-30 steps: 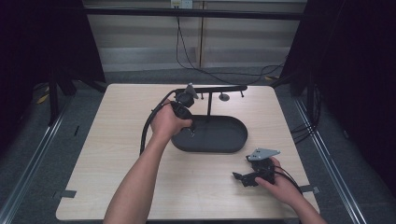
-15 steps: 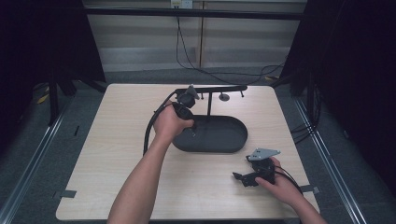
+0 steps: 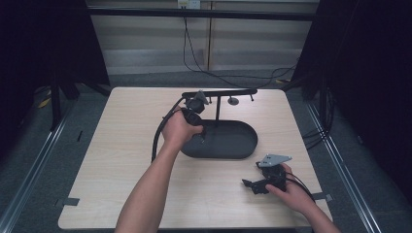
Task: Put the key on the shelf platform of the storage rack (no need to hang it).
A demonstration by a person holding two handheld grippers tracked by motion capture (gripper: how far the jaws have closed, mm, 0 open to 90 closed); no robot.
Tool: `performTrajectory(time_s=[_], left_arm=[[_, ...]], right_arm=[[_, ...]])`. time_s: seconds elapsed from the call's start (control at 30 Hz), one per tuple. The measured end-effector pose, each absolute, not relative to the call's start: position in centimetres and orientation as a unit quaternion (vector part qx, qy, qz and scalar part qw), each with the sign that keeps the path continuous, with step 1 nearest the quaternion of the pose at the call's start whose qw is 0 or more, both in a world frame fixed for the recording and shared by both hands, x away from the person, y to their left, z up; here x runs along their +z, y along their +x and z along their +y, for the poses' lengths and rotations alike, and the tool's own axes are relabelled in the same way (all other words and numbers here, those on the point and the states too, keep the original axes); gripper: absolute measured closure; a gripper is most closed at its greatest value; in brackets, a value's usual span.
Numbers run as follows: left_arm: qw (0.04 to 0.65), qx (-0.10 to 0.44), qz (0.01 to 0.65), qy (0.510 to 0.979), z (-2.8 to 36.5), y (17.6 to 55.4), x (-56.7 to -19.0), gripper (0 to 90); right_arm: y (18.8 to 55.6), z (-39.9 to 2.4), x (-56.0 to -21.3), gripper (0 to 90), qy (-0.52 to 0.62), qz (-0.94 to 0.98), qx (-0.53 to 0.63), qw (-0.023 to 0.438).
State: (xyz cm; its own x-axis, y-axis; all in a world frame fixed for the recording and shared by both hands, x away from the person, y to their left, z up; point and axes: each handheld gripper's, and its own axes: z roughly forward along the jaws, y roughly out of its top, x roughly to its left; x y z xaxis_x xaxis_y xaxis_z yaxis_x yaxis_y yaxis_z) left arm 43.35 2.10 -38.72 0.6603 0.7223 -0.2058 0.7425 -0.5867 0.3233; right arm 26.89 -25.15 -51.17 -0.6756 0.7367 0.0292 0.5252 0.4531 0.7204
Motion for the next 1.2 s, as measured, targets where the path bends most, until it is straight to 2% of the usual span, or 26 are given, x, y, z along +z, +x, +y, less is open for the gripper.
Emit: performTrajectory(time_s=[1.2], left_arm=[[0.194,-0.013,0.423,0.885,1.7,43.4,-41.9,67.9]], right_arm=[[26.9,-25.2,-51.2,11.0,0.375,0.84,0.364,0.145]])
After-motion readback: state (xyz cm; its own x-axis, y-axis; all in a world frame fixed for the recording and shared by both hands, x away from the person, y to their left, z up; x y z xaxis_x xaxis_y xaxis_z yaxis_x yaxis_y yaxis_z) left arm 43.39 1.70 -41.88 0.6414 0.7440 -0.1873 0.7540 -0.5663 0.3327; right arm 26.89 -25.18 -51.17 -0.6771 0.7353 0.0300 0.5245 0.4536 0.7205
